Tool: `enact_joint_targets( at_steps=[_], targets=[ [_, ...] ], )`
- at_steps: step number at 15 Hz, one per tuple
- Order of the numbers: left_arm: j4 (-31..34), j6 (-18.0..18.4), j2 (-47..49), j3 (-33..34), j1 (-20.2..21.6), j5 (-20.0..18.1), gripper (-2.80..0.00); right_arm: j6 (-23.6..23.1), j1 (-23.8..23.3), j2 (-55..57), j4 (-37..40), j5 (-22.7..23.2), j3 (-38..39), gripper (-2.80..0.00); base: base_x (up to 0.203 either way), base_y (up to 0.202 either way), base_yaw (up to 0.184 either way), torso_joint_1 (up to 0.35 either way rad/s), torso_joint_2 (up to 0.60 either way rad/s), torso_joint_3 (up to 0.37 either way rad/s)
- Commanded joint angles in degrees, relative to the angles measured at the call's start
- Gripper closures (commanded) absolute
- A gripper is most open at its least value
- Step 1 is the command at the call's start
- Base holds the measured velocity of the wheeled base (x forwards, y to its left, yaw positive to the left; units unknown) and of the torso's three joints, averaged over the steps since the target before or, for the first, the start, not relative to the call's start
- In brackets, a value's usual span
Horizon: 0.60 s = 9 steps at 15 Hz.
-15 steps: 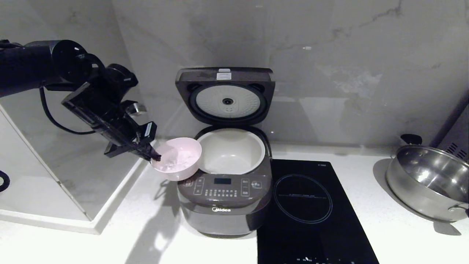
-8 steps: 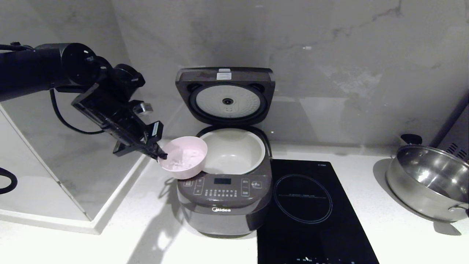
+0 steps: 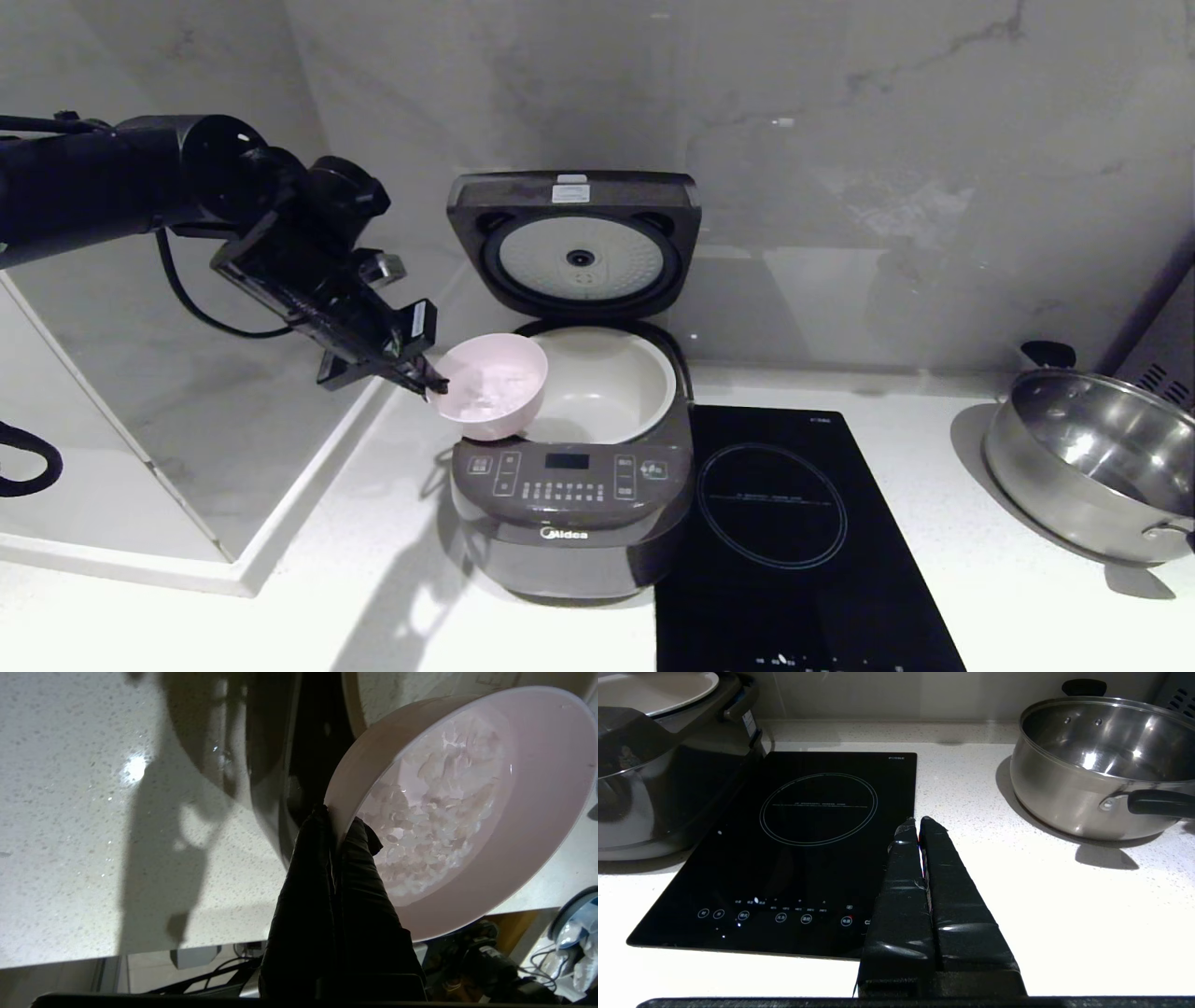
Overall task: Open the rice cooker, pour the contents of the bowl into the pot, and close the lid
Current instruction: Pour the water from the bowl into the rice cooker
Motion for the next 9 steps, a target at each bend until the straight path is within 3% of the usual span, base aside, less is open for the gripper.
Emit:
enact_joint_targets(
  at_steps=[1, 9],
  targets=[
    [-0.26, -0.82, 0.16, 0.03, -0.53, -0.09, 0.0, 0.02, 0.0, 0.0, 0.0, 0.01, 0.0, 0.0, 0.0, 0.0, 0.0, 0.0, 0.0, 0.0],
    [-3.82, -3.32, 2.5, 0.03, -2.18, -0.09, 0.0, 0.02, 0.09, 0.0, 0.0, 0.01, 0.0, 0.0, 0.0, 0.0, 0.0, 0.0, 0.0, 0.0]
  ],
)
